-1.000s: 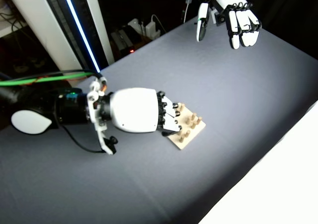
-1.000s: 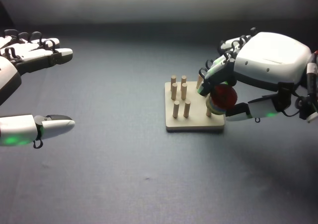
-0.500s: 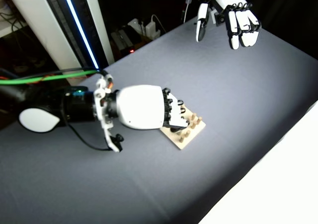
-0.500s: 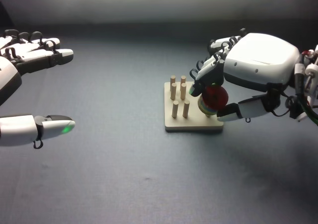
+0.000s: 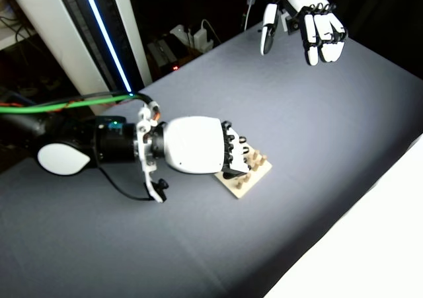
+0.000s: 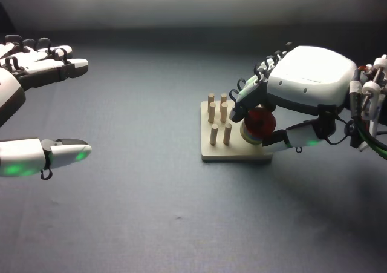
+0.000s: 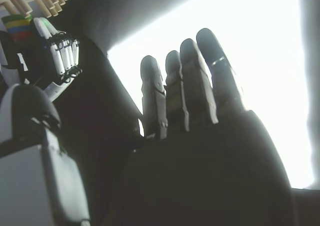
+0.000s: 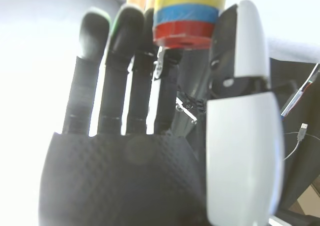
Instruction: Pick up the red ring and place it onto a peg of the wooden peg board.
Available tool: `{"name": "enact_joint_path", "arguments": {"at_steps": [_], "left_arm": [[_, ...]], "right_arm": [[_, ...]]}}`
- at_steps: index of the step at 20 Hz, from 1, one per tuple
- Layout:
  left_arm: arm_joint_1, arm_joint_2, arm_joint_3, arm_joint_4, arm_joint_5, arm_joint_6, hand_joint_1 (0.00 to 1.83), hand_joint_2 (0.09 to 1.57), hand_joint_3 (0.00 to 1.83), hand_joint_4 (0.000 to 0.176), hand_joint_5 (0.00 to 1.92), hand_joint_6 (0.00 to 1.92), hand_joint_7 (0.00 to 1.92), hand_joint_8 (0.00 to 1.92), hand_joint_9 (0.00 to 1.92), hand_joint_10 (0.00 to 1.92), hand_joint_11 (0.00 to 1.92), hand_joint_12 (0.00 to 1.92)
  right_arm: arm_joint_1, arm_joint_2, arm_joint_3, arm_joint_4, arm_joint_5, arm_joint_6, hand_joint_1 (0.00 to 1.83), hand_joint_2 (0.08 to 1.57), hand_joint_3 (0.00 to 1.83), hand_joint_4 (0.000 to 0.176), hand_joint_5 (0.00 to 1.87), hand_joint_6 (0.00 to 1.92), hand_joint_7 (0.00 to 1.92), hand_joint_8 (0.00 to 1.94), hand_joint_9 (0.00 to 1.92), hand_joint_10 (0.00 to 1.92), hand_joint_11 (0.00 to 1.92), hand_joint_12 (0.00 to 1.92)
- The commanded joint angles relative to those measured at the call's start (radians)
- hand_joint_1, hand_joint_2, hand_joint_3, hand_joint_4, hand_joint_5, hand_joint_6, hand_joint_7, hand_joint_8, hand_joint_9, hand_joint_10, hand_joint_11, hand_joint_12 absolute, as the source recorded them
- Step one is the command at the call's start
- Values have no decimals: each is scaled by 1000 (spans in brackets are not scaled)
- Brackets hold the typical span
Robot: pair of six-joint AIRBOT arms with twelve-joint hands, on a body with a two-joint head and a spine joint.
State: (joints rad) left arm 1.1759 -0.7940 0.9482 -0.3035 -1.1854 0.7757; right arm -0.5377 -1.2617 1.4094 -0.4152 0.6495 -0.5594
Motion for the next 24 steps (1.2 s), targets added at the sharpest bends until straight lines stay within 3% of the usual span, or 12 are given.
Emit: {"name": "enact_joint_path", "arguments": {"at_steps": [1, 2, 3, 4, 9, 13, 17, 20, 21, 22, 23, 24], "left_arm": [[-10, -3, 6, -1, -123, -6, 691, 971, 0, 0, 425, 3, 261, 0, 249, 1, 0, 870], [-10, -4, 7, -1, -121, -7, 692, 975, 0, 0, 423, 1, 257, 1, 253, 2, 0, 886], [-10, -5, 8, -1, -120, -7, 674, 973, 0, 0, 430, 2, 265, 2, 272, 6, 0, 936], [-10, -5, 9, -1, -120, -8, 699, 982, 2, 0, 427, 0, 255, 2, 254, 5, 0, 886], [-10, -7, 9, -1, -121, -10, 688, 968, 0, 0, 428, 3, 263, 4, 263, 3, 0, 900], [-9, -7, 7, -5, -133, -13, 678, 974, 0, 0, 426, 0, 262, 1, 267, 5, 0, 894], [-8, -2, -7, -8, -216, -34, 682, 971, 1, 0, 395, 0, 253, 3, 215, 3, 0, 810], [-3, 8, -32, 7, -303, -40, 698, 1011, 8, 0, 363, 2, 250, 5, 210, 7, 0, 680], [1, 9, -37, 13, -336, -47, 745, 1014, 4, 0, 348, 0, 235, 1, 195, 1, 0, 593], [2, 10, -42, 17, -365, -54, 814, 1011, 2, 39, 322, 1, 204, 3, 139, 4, 0, 391], [3, 10, -45, 20, -396, -60, 842, 1016, 2, 65, 282, 0, 181, 2, 126, 3, 0, 395], [3, 10, -49, 24, -425, -64, 801, 995, 0, 109, 254, 0, 189, 2, 154, 5, 0, 516]], "right_arm": [[11, -1, -2, 13, 100, 1, 1181, 1100, 0, 0, 1011, 917, 826, 504, 804, 556, 471, 1176], [12, -1, -5, 13, 114, 1, 1130, 1023, 0, 0, 786, 376, 667, 267, 686, 425, 369, 1088], [16, -1, -7, 13, 122, 2, 1106, 995, 0, 0, 744, 121, 597, 135, 618, 317, 304, 1026], [19, -1, -9, 13, 133, 5, 1084, 992, 0, 29, 688, 29, 544, 56, 552, 202, 211, 1054], [21, 10, -28, 22, 193, 20, 916, 991, 0, 78, 560, 0, 486, 0, 471, 58, 3, 1260], [21, 61, -63, 76, 275, 20, 888, 961, 0, 62, 464, 2, 458, 2, 423, 25, 0, 982], [-105, 186, -134, 205, 455, 20, 872, 930, 0, 70, 402, 0, 378, 1, 337, 0, 0, 706], [-227, 252, -201, 282, 593, 20, 852, 1007, 0, 19, 369, 0, 376, 1, 347, 1, 38, 698], [-263, 267, -220, 304, 636, 20, 839, 1027, 3, 20, 377, 5, 374, 2, 335, 0, 30, 679], [-299, 282, -239, 331, 688, 19, 720, 1105, 0, 9, 361, 1, 379, 1, 372, 3, 85, 631], [-337, 298, -258, 364, 749, 16, 632, 1162, 0, 0, 365, 0, 400, 0, 425, 4, 146, 588], [-380, 315, -276, 399, 812, 11, 448, 1270, 8, 4, 348, 0, 424, 2, 461, 6, 173, 573]]}}
